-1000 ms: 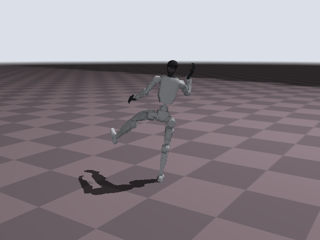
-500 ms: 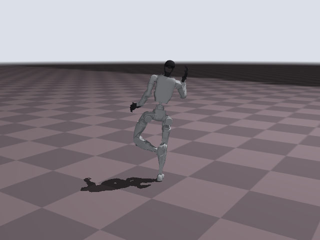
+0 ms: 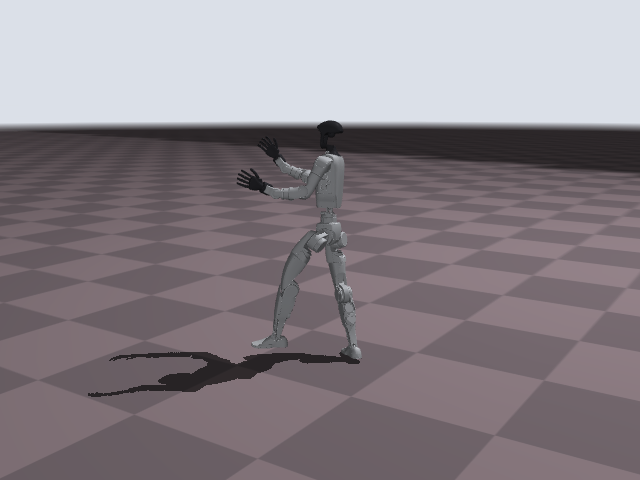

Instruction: Kungfu

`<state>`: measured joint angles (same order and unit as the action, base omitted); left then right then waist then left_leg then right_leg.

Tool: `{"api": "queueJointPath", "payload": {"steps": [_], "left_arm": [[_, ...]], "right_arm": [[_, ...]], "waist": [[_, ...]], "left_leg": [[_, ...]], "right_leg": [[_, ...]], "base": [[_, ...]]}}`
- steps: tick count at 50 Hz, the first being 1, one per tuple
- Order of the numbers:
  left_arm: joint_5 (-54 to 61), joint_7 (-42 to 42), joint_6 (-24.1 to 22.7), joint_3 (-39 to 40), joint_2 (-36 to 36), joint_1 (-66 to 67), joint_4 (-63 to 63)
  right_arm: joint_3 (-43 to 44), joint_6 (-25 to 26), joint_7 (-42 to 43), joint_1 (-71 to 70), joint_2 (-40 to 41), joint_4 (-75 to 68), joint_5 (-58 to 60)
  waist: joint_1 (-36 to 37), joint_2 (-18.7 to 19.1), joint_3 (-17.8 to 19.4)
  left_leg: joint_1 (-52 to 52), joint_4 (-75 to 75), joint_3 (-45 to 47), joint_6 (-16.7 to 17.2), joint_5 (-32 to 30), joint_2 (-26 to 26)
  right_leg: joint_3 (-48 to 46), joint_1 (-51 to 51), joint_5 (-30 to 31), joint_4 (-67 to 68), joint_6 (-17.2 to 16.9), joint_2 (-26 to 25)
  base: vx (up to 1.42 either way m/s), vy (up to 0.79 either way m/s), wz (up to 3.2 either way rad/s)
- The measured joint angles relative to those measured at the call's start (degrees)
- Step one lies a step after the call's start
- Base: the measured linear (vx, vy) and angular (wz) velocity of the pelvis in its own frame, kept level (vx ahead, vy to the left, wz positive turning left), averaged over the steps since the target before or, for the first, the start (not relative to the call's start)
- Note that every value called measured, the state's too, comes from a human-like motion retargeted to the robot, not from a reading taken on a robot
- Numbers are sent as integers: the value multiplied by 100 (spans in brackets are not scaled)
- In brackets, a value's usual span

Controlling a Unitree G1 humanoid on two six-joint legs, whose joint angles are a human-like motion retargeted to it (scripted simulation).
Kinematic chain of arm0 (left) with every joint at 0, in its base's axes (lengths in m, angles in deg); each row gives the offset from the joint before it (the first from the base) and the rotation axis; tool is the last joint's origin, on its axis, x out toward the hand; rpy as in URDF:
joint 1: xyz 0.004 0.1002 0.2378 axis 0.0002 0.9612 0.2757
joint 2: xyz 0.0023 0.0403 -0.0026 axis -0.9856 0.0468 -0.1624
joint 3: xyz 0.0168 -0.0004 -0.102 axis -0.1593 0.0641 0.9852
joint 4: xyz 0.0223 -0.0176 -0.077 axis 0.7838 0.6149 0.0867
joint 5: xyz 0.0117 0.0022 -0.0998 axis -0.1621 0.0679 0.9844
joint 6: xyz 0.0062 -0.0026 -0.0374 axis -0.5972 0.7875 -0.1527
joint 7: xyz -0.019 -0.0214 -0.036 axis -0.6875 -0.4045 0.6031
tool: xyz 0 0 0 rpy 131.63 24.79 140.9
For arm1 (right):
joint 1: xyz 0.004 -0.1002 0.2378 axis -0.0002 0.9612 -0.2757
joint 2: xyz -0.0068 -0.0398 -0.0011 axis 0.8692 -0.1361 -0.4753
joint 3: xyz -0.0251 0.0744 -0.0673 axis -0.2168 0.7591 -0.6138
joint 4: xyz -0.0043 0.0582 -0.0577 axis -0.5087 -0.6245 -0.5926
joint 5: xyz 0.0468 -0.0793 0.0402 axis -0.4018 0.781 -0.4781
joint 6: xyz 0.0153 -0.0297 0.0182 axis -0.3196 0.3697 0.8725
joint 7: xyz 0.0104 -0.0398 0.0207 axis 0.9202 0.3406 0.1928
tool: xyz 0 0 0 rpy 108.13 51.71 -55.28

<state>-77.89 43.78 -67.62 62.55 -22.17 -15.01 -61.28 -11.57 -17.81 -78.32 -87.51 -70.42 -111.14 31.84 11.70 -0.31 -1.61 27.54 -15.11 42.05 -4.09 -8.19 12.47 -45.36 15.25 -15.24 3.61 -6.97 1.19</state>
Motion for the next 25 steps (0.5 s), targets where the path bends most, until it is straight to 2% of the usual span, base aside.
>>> {"api": "queueJointPath", "payload": {"steps": [1,2,3,4,5,7,8,10,12,13,15,17,20,23,25], "left_arm": [[2,-36,19,19,-62,-102,-36],[-2,-67,42,27,-152,-205,-72],[-18,-92,73,12,-297,-311,-107],[-69,-72,88,22,-438,-406,-111],[-138,-29,96,43,-576,-495,-100],[-133,86,174,350,-680,-605,-47],[-66,121,171,451,-689,-727,-26],[94,121,85,407,-708,-950,17],[204,94,74,109,-657,-1231,100],[236,139,83,-2,-632,-1363,155],[221,327,48,-186,-465,-1570,297],[59,490,-56,-350,-223,-1705,475],[-143,603,-65,-478,231,-1703,817],[-266,544,-52,-653,801,-1344,1247],[-423,660,-191,-723,1250,-962,1735]], "right_arm": [[-28,-18,122,-60,76,-73,89],[-34,-33,268,-122,170,-147,198],[4,-39,459,-184,297,-225,347],[58,-45,604,-212,435,-244,510],[121,-51,726,-223,579,-235,679],[-95,-109,884,-330,854,-171,742],[-194,-139,947,-442,921,-158,778],[-280,-96,985,-557,994,-122,822],[-179,16,1011,-485,974,0,765],[-112,37,1046,-424,962,70,712],[-19,57,1107,-220,788,177,587],[31,120,1083,58,572,256,514],[227,156,813,615,368,227,720],[667,237,449,1488,482,-141,1628],[968,733,499,2153,705,-672,2554]], "waist": [[106,-142,-112],[207,-276,-213],[295,-393,-289],[270,-418,-416],[188,-395,-568],[286,-485,-593],[170,-365,-525],[-271,-31,-494],[-801,144,-540],[-900,167,-588],[-1077,159,-582],[-1185,132,-491],[-1322,25,-399],[-1674,-32,-263],[-2169,31,-29]], "left_leg": [[-214,-5,-58,103,845,-185],[-431,-50,139,126,1426,-278],[-657,-172,846,-8,1477,-187],[-465,-459,329,31,1631,-206],[-65,-829,-801,157,1835,-281],[-98,-955,-200,204,1728,59],[-193,-968,-380,251,1826,52],[-330,-911,-1021,358,1963,-34],[-281,-902,-1827,409,2042,-275],[-165,-912,-2106,457,1978,-266],[-261,-870,-2562,414,1952,-587],[-508,-786,-2989,359,1973,-857],[-898,-663,-3412,200,2037,-1290],[-1264,-584,-3685,110,2074,-1526],[-1577,-442,-3989,8,2058,-1636]], "right_leg": [[-36,24,73,18,-130,119],[-69,74,174,48,-262,221],[-92,179,329,98,-400,288],[-141,240,563,160,-483,217],[-204,280,837,227,-540,76],[460,200,1493,743,-474,380],[772,132,1749,1067,-277,335],[1466,-20,1549,1542,-246,-221],[2295,-345,1278,1797,-756,-1057],[2377,-510,1272,1886,-791,-1290],[2016,-493,1206,2244,-676,-973],[1895,-563,1109,2359,-364,-776],[2560,-1007,756,2038,18,-673],[3140,-1811,658,1638,436,-359],[3177,-2395,876,1316,827,-53]], "base": [[92,22,57],[104,25,44],[107,22,67],[110,23,103],[104,22,67],[77,17,23],[50,18,119],[49,14,254],[53,-9,316],[52,-19,258],[56,-2,238],[48,-3,216],[41,-9,161],[36,-12,137],[16,-3,165]]}}
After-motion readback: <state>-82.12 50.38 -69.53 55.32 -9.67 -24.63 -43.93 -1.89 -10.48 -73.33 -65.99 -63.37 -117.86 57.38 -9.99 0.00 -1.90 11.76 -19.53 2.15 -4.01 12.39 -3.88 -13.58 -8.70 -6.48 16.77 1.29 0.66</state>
